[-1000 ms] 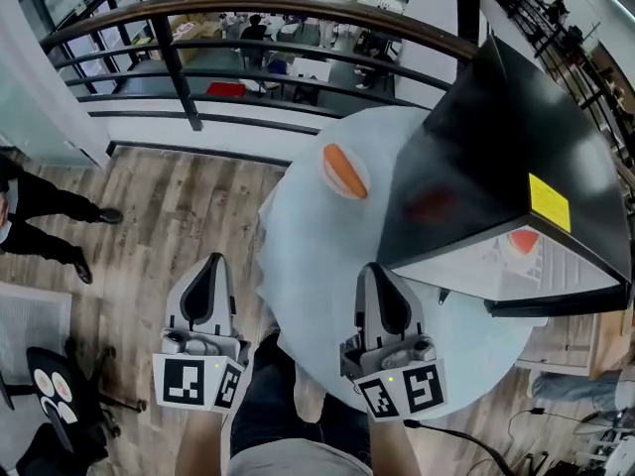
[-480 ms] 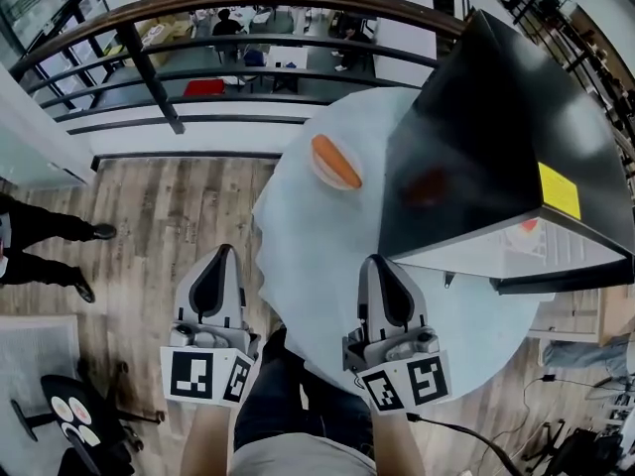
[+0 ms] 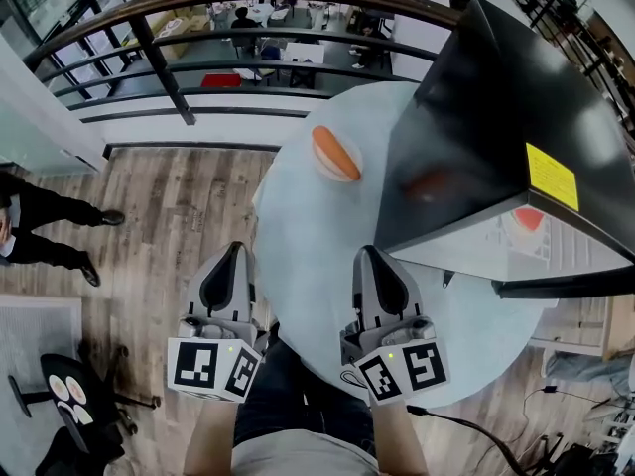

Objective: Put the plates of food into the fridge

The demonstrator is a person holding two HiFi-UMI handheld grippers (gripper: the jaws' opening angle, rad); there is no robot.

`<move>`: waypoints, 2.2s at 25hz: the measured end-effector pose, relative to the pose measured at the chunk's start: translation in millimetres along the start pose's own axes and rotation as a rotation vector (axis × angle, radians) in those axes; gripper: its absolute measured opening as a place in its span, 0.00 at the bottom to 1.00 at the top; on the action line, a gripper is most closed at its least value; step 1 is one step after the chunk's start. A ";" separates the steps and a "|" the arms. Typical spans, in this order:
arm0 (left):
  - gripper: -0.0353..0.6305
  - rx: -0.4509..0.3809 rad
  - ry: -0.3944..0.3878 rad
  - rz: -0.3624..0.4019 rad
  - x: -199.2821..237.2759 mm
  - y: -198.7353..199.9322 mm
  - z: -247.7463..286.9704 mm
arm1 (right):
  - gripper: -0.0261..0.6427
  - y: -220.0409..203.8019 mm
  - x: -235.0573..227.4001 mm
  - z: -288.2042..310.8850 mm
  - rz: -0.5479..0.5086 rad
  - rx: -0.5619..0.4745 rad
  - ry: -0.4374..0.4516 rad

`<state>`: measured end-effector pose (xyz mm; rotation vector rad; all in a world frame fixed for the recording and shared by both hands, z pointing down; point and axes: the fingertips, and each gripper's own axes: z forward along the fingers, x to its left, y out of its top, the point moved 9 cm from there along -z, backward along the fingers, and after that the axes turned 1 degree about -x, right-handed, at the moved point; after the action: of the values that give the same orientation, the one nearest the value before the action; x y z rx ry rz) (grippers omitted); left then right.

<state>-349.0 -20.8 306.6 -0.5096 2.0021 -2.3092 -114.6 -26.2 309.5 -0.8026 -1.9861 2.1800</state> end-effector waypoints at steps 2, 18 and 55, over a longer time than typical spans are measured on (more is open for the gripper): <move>0.06 0.013 0.012 -0.011 -3.2 -2.8 -1.6 | 0.06 -4.7 -2.0 -0.3 0.021 0.019 0.008; 0.06 0.191 -0.008 -0.139 40.3 -39.8 87.2 | 0.06 -28.3 -15.1 68.9 -0.017 0.126 -0.044; 0.21 0.721 -0.069 -0.947 23.3 -163.7 318.8 | 0.06 -59.7 -67.0 145.2 0.002 0.273 -0.332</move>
<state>-254.4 -304.2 505.9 -1.6439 0.7736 -3.1329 -136.1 -175.1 390.3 -0.4289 -1.7442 2.6512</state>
